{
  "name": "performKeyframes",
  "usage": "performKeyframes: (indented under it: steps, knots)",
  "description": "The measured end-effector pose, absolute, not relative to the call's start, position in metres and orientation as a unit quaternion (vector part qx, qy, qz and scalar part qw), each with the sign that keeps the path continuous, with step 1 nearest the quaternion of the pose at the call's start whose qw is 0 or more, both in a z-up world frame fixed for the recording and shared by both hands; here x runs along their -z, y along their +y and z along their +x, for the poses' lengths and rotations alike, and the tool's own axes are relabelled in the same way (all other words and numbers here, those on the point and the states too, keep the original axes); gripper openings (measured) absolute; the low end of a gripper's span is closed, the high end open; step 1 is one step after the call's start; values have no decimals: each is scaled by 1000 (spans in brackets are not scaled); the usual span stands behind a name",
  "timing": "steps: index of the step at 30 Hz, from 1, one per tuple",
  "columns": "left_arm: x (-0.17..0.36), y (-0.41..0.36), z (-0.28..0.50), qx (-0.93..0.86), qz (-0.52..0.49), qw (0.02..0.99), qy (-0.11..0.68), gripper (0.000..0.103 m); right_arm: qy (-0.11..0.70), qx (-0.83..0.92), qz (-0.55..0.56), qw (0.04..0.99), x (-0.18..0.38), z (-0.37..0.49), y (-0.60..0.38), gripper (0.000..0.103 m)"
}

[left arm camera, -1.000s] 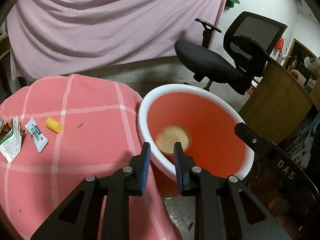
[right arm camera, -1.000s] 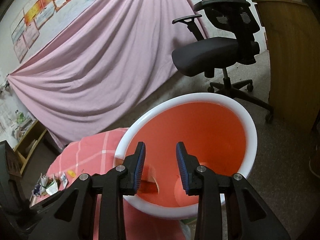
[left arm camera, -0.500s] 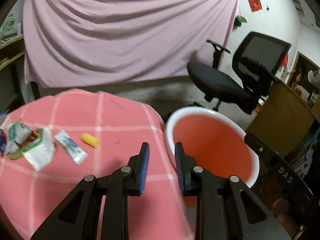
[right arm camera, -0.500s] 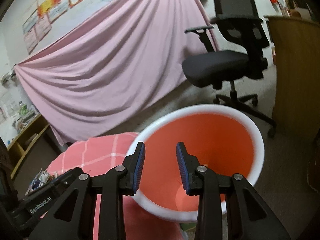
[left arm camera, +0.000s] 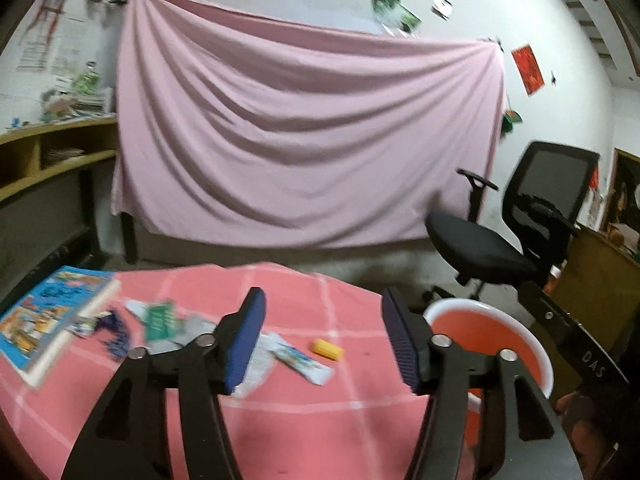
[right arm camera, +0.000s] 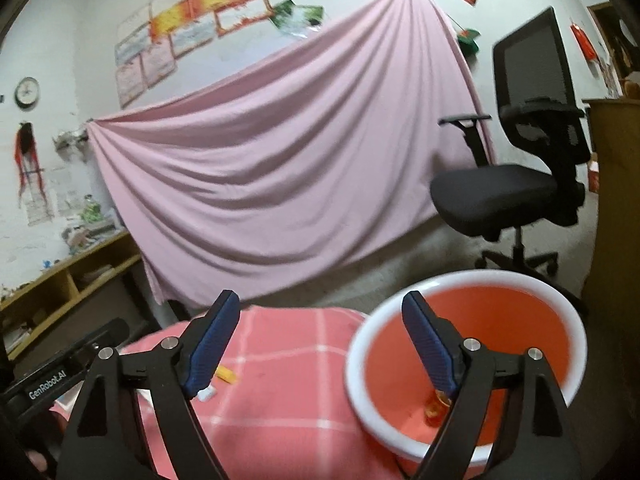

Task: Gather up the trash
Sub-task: 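Move both tools back over the trash on the table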

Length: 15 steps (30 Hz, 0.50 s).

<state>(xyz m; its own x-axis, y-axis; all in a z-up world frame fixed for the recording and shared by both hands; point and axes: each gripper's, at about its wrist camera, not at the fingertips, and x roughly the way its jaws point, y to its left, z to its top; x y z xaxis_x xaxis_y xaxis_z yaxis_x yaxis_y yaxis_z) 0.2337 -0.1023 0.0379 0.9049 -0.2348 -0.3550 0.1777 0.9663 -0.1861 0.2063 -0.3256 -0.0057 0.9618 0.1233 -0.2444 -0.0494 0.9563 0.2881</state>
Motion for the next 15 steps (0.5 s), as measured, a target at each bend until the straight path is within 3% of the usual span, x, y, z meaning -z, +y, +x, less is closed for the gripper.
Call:
performKeyframes:
  steps: [2, 3, 4, 7, 15]
  knots:
    - [-38, -83, 229, 92, -79, 977, 177, 73, 118, -50, 133, 983, 3, 206, -316, 94]
    - [-39, -74, 226, 85, -82, 979, 168, 90, 108, -55, 128, 984, 2, 205, -310, 102]
    - [-38, -69, 222, 79, -84, 981, 159, 102, 98, -61, 122, 986, 2, 203, -304, 103]
    - [-35, -42, 206, 55, -90, 988, 110, 102, 85, -77, 103, 988, 2, 200, -288, 103]
    - [-16, 7, 191, 20, -62, 994, 92, 102, 55, -108, 44, 992, 7, 195, -244, 103]
